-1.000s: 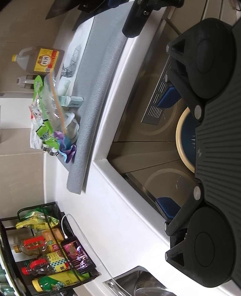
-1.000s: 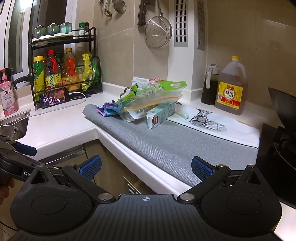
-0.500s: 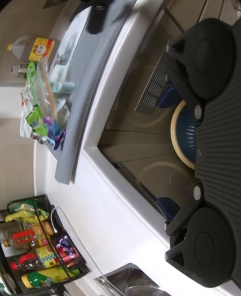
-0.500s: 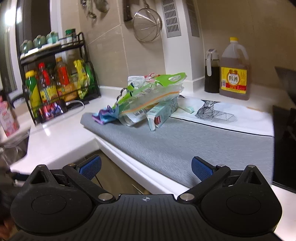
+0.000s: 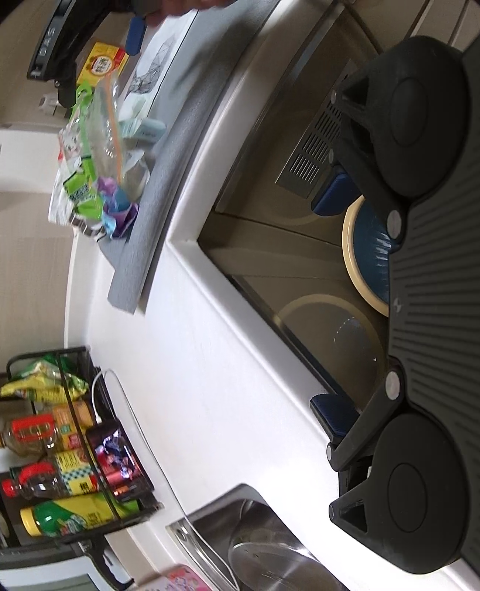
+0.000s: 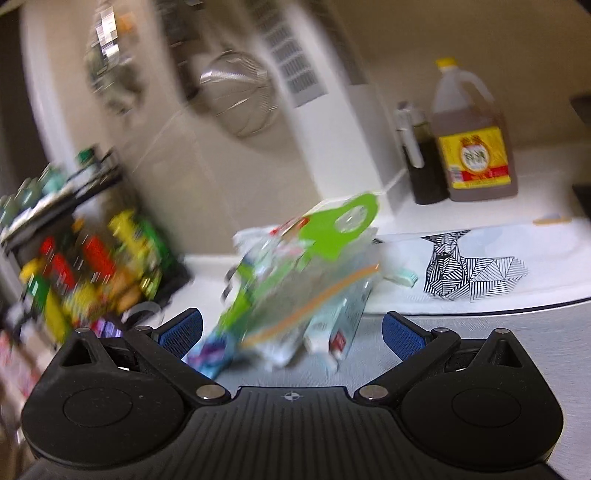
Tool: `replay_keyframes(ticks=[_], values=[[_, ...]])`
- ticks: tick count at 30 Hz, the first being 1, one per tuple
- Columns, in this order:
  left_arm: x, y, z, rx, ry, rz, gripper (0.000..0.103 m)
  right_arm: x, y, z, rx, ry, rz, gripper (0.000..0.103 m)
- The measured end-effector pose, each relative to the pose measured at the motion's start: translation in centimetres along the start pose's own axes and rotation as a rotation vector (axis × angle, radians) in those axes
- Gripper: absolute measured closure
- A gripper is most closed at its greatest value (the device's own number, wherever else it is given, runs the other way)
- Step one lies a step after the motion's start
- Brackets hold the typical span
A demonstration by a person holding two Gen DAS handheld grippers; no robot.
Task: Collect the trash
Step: 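Grasp the clear zip bag with the right tool while the left tool approaches the green-handled bag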
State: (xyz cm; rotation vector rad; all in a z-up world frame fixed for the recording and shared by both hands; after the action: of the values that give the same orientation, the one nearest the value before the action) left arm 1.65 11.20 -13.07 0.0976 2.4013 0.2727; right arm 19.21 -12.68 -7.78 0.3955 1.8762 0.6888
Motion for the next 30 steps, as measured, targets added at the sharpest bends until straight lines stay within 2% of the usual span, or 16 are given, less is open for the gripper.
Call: replay_keyframes(ticks=[6, 7, 8, 10, 12, 13, 19, 30], values=[[0.1, 1.2, 0.1, -0.016, 0.006, -0.021, 0.000, -0.8, -1.0, 4.2, 0.012, 0.020, 0.117, 0.000], [0.1, 1.4, 0.1, -0.016, 0.007, -0.029, 0.000, -0.8, -1.0, 4.7, -0.007, 0.031, 0.128, 0.006], [0.1, 1.6, 0.2, -0.016, 0.009, -0.036, 0.000, -0.9, -0.9, 5.2, -0.023, 0.038, 0.137, 0.013], [0.2, 1.8, 0.3, -0.015, 0.012, -0.044, 0.000, -0.9, -0.8, 5.5, -0.051, 0.053, 0.147, 0.066], [0.1, 1.9, 0.4, -0.019, 0.011, -0.045, 0.000, -0.9, -0.8, 5.2, -0.065, 0.057, 0.144, 0.090], [0.1, 1.9, 0.5, -0.020, 0.012, -0.045, 0.000, -0.9, -0.8, 4.8, -0.073, 0.048, 0.140, 0.093], [-0.2, 1.5, 0.8, -0.024, 0.015, -0.036, 0.000, -1.8, -1.5, 0.2, -0.107, -0.062, 0.080, 0.097], [-0.5, -0.4, 0.8, -0.018, 0.009, 0.013, 0.000, -2.3, -4.8, -8.0, -0.074, -0.209, 0.016, 0.097]])
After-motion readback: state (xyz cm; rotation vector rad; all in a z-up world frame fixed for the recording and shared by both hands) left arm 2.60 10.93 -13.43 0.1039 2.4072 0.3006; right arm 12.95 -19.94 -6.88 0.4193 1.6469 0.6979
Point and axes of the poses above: each gripper's, at about its wrist camera, not at the fingertips, and z roughly the way its jaws point, y to its left, x to its underside, the point moved 9 cm from there along z, roughly the way its jaws point, and after that the axes turned 12 degrees about z, right-handed, at the moved point
